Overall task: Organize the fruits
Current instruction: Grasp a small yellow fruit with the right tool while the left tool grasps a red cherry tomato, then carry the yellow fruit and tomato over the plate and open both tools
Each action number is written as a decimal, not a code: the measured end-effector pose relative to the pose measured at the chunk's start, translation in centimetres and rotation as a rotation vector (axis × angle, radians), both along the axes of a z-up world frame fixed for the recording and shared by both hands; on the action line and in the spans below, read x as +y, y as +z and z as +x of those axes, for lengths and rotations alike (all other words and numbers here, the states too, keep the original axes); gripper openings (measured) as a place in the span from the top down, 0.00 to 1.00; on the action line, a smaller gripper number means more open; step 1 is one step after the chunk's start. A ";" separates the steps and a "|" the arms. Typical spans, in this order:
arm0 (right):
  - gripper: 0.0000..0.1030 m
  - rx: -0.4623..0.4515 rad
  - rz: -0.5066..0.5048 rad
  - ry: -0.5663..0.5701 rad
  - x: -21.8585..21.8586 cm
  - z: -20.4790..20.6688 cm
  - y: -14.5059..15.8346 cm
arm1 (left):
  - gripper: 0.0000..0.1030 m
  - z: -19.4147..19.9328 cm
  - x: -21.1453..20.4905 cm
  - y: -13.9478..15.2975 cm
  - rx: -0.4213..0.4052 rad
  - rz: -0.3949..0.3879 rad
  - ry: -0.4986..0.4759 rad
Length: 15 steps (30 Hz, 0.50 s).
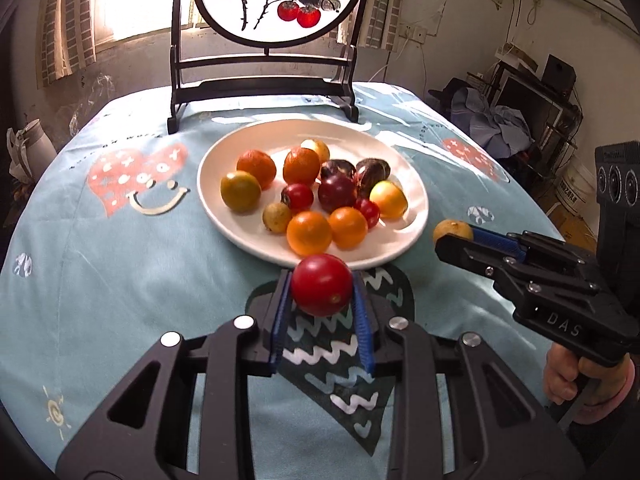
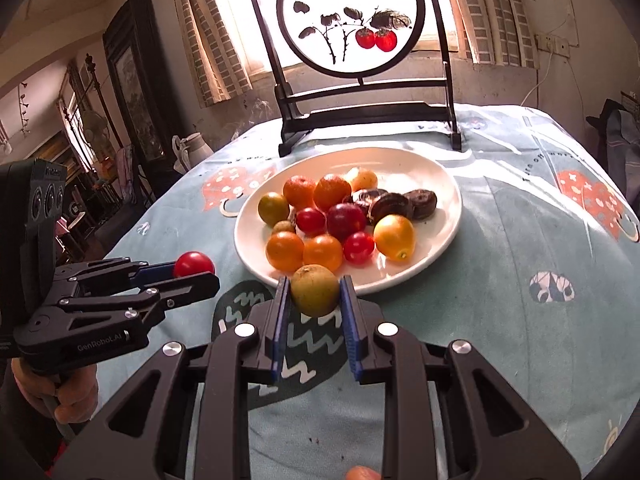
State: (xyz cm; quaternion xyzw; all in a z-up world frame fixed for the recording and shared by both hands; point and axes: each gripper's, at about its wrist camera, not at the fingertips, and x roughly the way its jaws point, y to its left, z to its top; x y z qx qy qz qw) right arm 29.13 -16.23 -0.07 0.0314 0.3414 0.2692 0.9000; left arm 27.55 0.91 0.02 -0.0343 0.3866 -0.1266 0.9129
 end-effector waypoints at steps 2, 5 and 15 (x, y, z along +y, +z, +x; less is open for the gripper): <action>0.76 -0.015 -0.012 -0.015 0.4 1.9 0.8 | 0.72 2.4 0.3 1.2 -0.012 -0.002 0.015; 0.76 -0.024 -0.014 -0.034 0.9 5.4 1.4 | 0.72 6.6 0.2 1.9 -0.013 0.022 0.040; 0.76 0.008 -0.062 -0.069 3.1 14.8 -0.7 | 0.71 18.2 0.3 -0.5 0.057 0.071 0.113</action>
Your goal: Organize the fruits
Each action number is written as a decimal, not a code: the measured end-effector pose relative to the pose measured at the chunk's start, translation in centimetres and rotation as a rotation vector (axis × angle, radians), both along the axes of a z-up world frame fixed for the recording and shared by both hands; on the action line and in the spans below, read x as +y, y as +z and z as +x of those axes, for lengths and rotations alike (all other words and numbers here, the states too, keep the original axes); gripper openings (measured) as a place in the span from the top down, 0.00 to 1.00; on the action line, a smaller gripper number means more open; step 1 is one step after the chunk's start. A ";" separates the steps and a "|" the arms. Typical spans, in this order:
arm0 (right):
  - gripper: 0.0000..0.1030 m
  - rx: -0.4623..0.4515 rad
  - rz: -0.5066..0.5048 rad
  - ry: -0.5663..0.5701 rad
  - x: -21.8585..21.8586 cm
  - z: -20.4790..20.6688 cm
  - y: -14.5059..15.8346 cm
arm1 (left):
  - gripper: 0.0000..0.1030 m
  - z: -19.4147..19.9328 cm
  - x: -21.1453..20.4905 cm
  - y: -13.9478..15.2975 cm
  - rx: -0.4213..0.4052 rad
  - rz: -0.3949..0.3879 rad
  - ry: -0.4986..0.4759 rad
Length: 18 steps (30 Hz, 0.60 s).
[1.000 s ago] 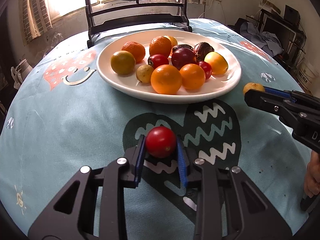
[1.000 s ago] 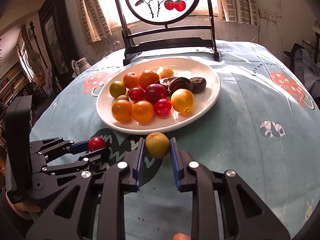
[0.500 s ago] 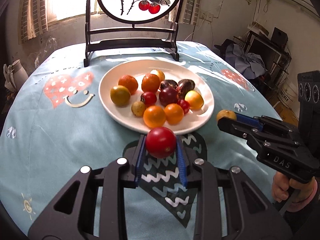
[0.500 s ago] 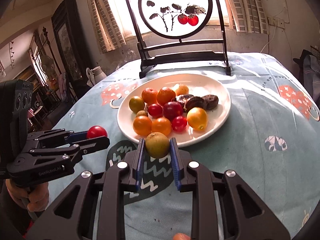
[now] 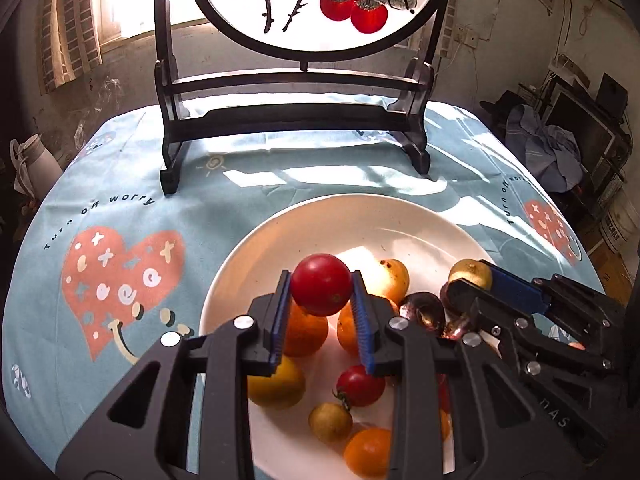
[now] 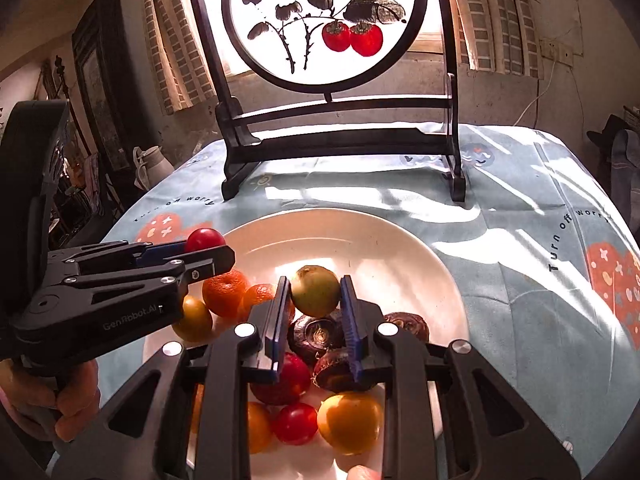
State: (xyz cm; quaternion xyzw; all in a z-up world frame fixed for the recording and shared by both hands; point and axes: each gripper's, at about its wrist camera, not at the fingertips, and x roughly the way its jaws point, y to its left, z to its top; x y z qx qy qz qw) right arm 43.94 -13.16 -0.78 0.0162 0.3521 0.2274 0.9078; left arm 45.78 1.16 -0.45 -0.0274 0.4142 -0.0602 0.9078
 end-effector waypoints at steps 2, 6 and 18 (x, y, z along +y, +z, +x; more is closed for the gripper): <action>0.76 0.012 -0.006 0.000 0.2 0.8 -0.7 | 0.71 1.0 0.1 -0.6 0.011 0.006 0.004; 0.76 0.015 -0.002 0.008 0.3 1.3 -1.3 | 0.49 1.6 0.6 -1.1 0.023 0.011 0.025; 0.45 0.006 0.014 0.008 0.1 -1.7 0.3 | 0.09 -6.7 2.4 3.7 -0.129 0.012 0.082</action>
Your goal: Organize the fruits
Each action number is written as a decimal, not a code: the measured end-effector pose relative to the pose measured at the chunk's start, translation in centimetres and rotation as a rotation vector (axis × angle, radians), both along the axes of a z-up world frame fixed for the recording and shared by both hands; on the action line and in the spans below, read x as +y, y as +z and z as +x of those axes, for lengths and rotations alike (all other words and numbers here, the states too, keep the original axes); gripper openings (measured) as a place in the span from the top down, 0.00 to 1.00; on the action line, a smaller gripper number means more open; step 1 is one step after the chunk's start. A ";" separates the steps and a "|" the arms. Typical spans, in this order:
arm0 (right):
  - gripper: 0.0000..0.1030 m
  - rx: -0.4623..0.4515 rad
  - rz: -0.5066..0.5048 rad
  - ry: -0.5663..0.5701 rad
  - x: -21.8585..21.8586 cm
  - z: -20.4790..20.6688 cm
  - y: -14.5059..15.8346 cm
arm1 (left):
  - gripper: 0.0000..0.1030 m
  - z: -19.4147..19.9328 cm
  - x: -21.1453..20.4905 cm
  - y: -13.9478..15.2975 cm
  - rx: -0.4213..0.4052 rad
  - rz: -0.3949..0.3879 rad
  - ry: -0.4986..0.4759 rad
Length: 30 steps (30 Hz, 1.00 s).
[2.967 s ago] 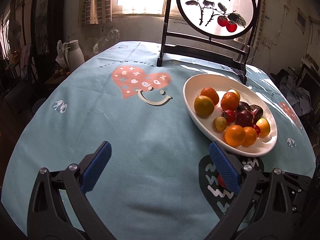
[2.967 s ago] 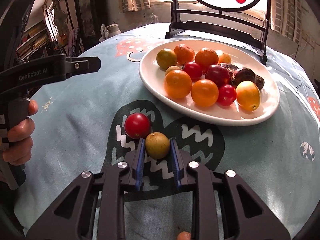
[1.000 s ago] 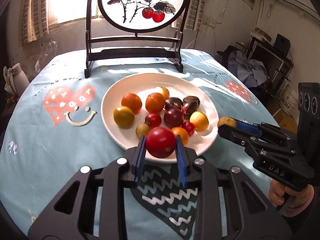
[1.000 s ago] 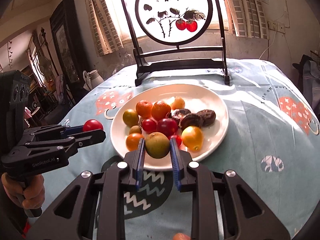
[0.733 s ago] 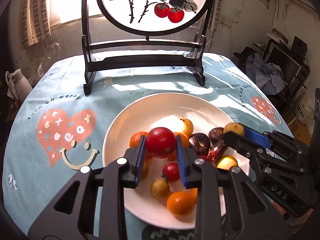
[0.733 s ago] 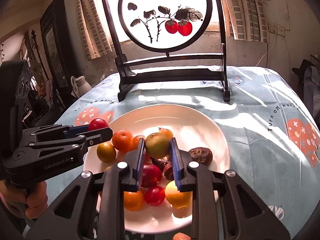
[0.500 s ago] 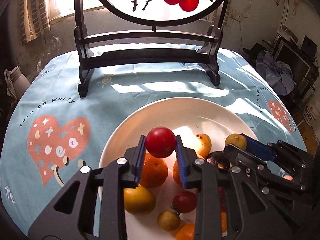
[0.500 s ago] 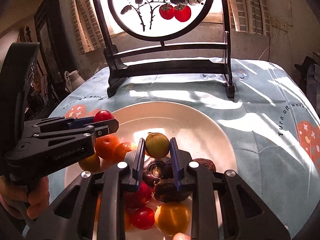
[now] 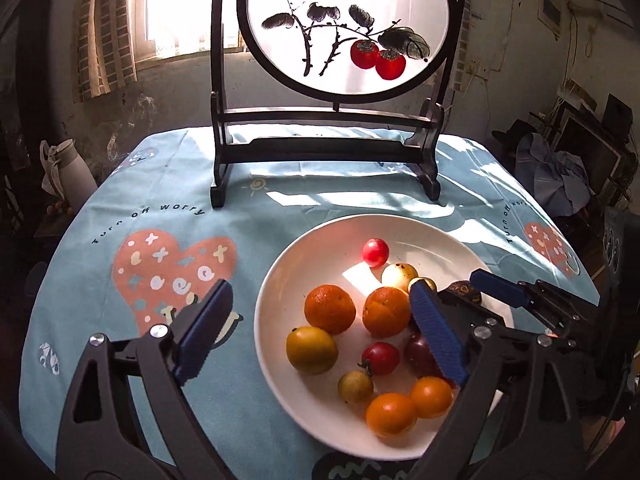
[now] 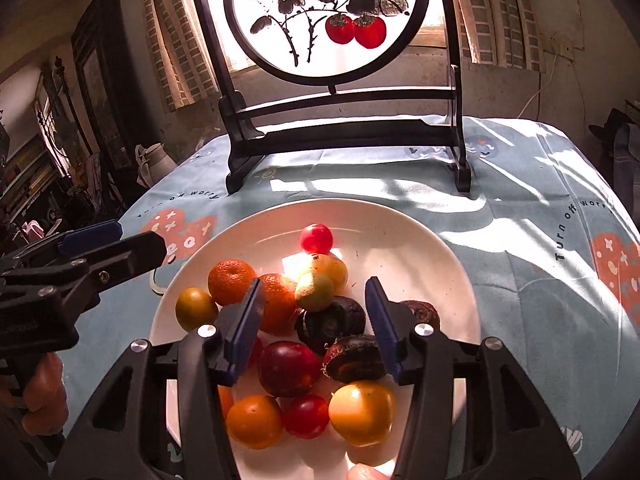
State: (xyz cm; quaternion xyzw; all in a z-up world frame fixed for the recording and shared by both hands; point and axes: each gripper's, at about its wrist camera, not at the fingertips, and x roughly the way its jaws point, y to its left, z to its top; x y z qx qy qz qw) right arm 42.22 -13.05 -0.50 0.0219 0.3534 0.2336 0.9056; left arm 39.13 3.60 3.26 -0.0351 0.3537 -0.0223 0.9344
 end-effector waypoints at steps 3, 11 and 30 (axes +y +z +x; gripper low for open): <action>0.44 -0.025 -0.012 0.019 -0.5 -3.0 0.9 | 0.04 -3.3 0.2 0.5 -0.023 -0.002 0.016; 0.01 -0.131 -0.033 0.045 -3.6 -13.7 1.3 | 0.02 -13.0 -0.7 -1.1 -0.049 0.018 0.014; 0.01 -0.114 -0.166 0.060 -4.3 -19.7 -2.7 | 0.02 -18.0 -3.0 -5.5 -0.029 0.120 0.019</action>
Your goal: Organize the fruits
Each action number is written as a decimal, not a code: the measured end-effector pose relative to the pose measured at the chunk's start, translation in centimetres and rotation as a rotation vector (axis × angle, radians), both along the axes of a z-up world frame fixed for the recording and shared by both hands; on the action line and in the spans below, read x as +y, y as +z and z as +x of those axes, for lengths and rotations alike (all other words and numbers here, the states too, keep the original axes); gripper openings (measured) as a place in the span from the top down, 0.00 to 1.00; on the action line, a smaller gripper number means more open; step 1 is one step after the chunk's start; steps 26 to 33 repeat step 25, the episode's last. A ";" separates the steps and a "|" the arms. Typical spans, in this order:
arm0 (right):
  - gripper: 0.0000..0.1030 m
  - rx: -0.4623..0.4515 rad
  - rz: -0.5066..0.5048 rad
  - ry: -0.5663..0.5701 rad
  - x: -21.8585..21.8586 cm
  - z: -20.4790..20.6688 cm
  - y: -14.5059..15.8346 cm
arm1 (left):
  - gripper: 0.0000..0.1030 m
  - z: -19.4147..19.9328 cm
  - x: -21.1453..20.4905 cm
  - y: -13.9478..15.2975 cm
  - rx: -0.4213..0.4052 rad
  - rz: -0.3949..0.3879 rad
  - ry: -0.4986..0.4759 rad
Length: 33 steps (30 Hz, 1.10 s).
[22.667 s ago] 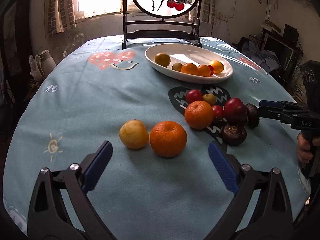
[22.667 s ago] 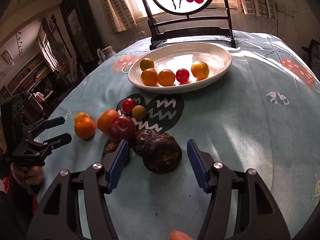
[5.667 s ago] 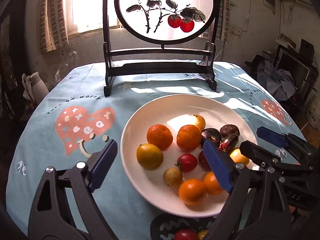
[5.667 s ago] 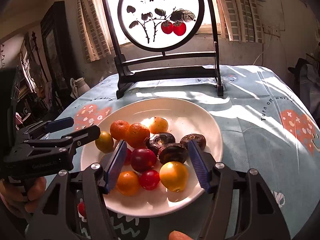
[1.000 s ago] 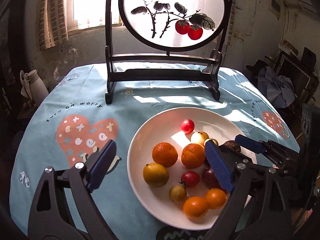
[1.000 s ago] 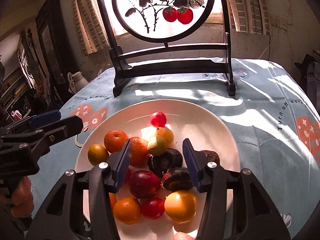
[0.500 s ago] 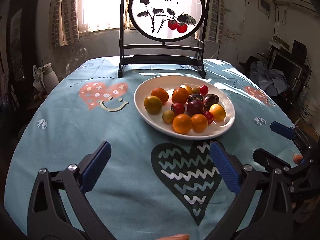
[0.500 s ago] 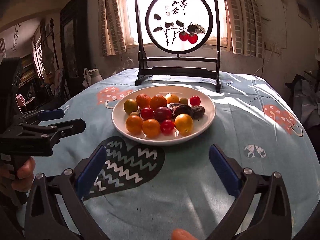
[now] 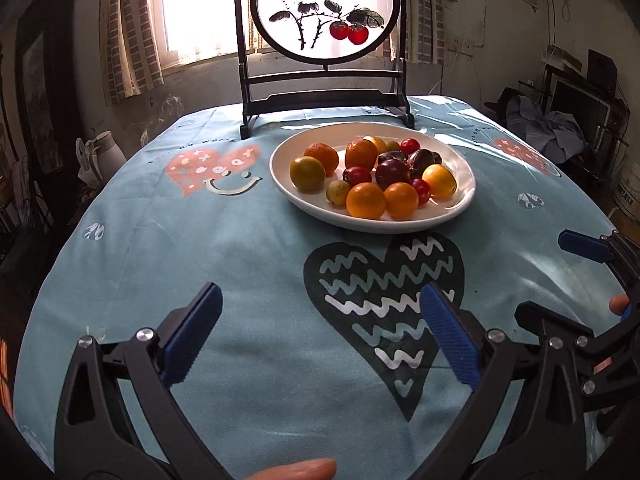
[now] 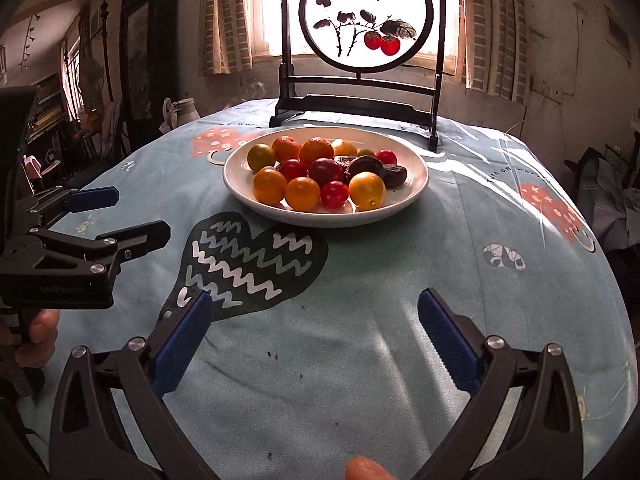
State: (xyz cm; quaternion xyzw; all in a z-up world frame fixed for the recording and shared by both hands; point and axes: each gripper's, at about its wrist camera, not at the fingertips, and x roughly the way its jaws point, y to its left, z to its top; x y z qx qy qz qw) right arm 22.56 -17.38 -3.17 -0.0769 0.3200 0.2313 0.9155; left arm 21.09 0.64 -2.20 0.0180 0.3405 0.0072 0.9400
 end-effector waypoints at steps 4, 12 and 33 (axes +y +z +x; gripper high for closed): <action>0.01 0.001 -0.005 -0.008 -0.1 0.1 -0.1 | 0.02 0.1 0.3 0.0 0.005 -0.016 0.009; 0.01 0.001 -0.006 -0.012 -0.1 0.1 0.0 | 0.02 0.1 0.7 0.2 0.002 -0.035 0.012; 0.01 0.003 -0.003 -0.019 -0.3 0.3 0.0 | 0.02 -0.1 0.7 0.3 -0.014 -0.025 0.021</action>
